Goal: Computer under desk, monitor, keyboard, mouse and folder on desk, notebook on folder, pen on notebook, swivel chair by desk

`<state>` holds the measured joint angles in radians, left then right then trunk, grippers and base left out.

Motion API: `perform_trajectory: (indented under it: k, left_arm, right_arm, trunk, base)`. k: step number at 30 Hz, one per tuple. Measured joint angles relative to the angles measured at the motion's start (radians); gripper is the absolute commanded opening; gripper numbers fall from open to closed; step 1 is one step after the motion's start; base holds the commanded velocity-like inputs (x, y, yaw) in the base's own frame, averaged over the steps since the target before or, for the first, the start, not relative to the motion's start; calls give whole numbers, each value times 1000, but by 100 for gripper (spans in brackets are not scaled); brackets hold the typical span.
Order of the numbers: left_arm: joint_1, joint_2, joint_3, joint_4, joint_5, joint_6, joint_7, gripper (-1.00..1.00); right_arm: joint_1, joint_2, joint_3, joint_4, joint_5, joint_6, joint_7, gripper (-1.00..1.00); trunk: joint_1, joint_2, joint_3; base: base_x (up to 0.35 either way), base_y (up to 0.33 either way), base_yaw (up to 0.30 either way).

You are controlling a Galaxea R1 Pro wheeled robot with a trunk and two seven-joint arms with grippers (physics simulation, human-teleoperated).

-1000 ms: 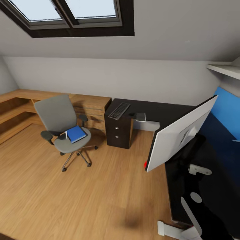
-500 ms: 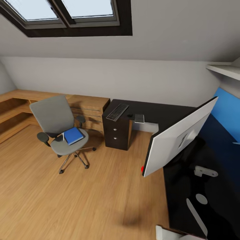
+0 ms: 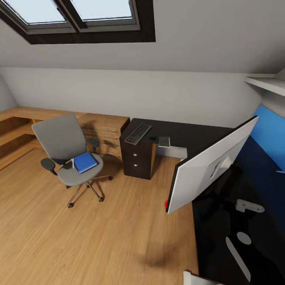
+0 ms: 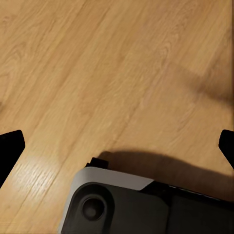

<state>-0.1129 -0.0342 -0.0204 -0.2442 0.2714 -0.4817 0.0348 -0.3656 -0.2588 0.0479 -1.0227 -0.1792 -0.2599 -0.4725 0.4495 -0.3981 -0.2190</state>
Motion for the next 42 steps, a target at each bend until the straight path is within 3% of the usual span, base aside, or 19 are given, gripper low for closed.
perform_trajectory:
  k: [33,39,42]
  left_arm:
    - [0,-8,-3,-4,-1,11,2,100]
    - [0,-12,-5,-98,-3,104,6,100]
    - [0,-12,-5,-204,-5,255,8,100]
  right_arm:
    - [-1,-2,-2,-1,3,1,-1,100]
    - [-4,-1,-3,-1,3,4,-1,100]
    - [-5,-1,-3,-1,2,5,-1,100]
  trunk:
    - [127,-231,-104]
    - [150,-274,-123]
    - [161,-295,-132]
  base:
    - [0,0,0]
    - [0,0,0]
    - [0,0,0]
